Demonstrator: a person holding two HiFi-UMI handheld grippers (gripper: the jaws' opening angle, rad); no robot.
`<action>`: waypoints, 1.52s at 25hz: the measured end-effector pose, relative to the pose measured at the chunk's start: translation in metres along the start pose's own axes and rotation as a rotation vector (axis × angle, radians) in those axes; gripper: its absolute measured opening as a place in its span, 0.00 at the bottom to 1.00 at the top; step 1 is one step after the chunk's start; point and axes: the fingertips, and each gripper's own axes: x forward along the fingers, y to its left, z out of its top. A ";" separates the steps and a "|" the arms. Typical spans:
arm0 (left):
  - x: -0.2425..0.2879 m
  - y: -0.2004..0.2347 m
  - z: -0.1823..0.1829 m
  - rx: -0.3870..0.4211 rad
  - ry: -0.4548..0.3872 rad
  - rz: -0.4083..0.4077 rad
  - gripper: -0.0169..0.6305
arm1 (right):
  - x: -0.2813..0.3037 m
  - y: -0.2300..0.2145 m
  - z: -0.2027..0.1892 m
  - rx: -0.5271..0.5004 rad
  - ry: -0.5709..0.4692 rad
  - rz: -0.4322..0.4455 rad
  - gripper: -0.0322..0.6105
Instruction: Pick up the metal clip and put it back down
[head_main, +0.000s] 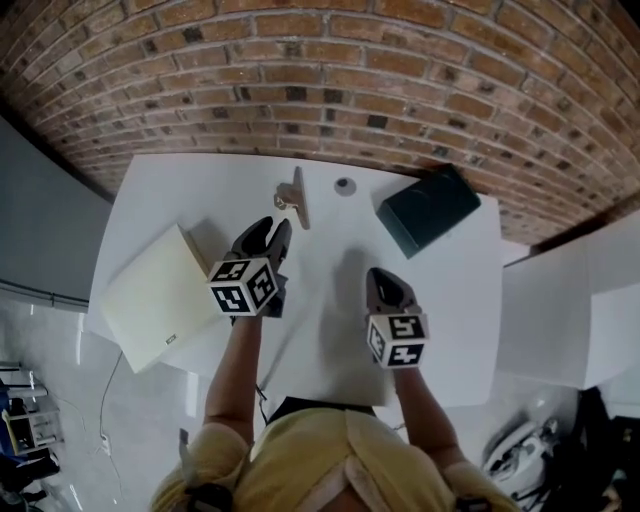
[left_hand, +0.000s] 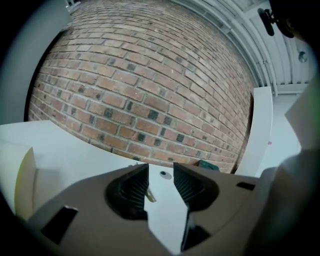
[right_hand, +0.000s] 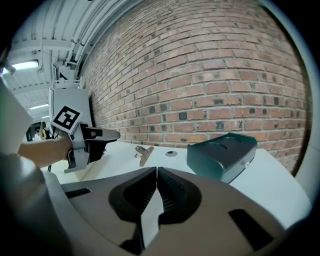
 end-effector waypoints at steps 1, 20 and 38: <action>-0.004 -0.003 0.001 0.006 0.003 -0.005 0.26 | -0.001 0.000 0.001 0.001 -0.005 0.001 0.06; -0.091 -0.034 -0.012 0.051 -0.018 0.012 0.08 | -0.032 0.005 0.012 -0.034 -0.049 -0.002 0.06; -0.121 -0.043 -0.027 0.171 0.049 0.081 0.05 | -0.046 0.002 0.021 0.009 -0.065 0.009 0.05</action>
